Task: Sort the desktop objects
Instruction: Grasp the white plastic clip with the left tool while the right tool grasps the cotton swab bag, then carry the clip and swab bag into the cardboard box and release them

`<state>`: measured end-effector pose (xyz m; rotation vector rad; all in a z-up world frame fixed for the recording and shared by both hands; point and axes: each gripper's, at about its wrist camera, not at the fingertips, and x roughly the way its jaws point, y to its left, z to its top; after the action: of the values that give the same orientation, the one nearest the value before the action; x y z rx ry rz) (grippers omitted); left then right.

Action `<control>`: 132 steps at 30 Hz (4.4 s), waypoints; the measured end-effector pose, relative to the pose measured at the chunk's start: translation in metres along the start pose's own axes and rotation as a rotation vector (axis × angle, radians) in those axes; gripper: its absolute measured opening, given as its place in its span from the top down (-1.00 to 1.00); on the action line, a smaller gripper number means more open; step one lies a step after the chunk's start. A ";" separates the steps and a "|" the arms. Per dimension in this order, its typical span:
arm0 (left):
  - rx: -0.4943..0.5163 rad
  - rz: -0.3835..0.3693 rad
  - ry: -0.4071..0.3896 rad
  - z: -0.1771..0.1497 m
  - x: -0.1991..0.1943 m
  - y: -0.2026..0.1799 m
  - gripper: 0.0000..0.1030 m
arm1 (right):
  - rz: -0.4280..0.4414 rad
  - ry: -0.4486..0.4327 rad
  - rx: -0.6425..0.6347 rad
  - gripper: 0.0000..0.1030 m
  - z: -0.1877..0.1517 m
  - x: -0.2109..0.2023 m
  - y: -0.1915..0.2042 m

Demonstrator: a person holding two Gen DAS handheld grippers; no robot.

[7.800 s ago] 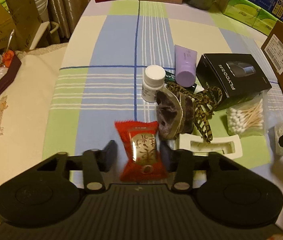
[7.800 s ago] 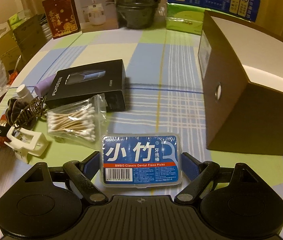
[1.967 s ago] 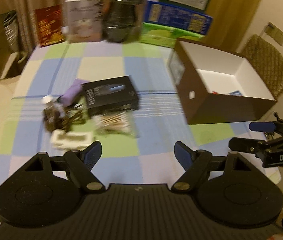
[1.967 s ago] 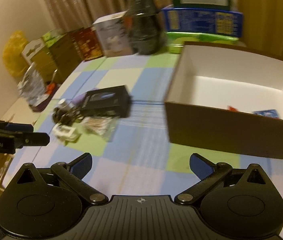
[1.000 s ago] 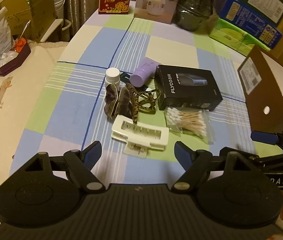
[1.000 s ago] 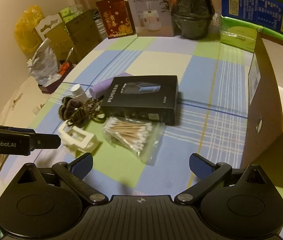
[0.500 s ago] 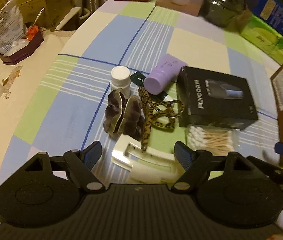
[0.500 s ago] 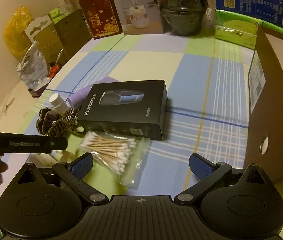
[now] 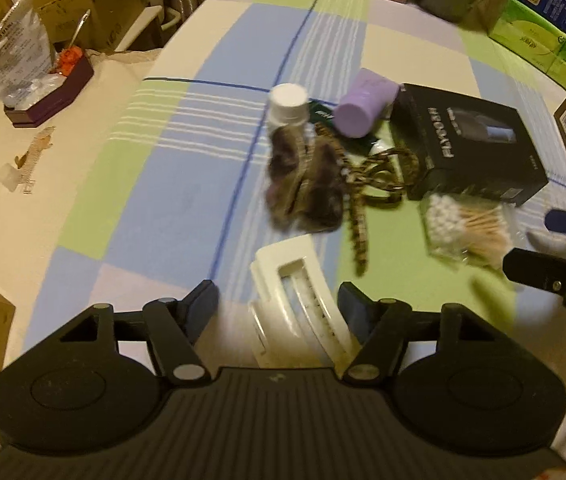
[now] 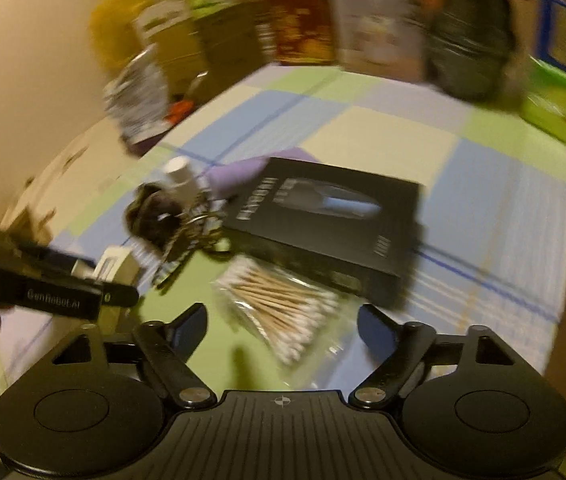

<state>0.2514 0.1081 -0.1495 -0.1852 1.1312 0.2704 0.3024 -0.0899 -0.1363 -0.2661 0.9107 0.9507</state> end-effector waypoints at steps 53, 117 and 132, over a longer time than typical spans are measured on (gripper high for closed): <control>0.136 -0.073 -0.037 -0.044 -0.036 0.002 0.30 | -0.029 0.129 0.032 0.51 -0.061 -0.028 0.026; 0.497 -0.468 -0.235 0.050 -0.111 -0.345 0.30 | -0.434 -0.191 0.404 0.51 -0.096 -0.290 -0.255; 0.507 -0.308 -0.135 0.082 -0.031 -0.398 0.30 | -0.489 -0.050 0.384 0.51 -0.077 -0.231 -0.318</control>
<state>0.4312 -0.2515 -0.0838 0.1080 0.9877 -0.2757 0.4528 -0.4537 -0.0632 -0.1247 0.9064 0.3207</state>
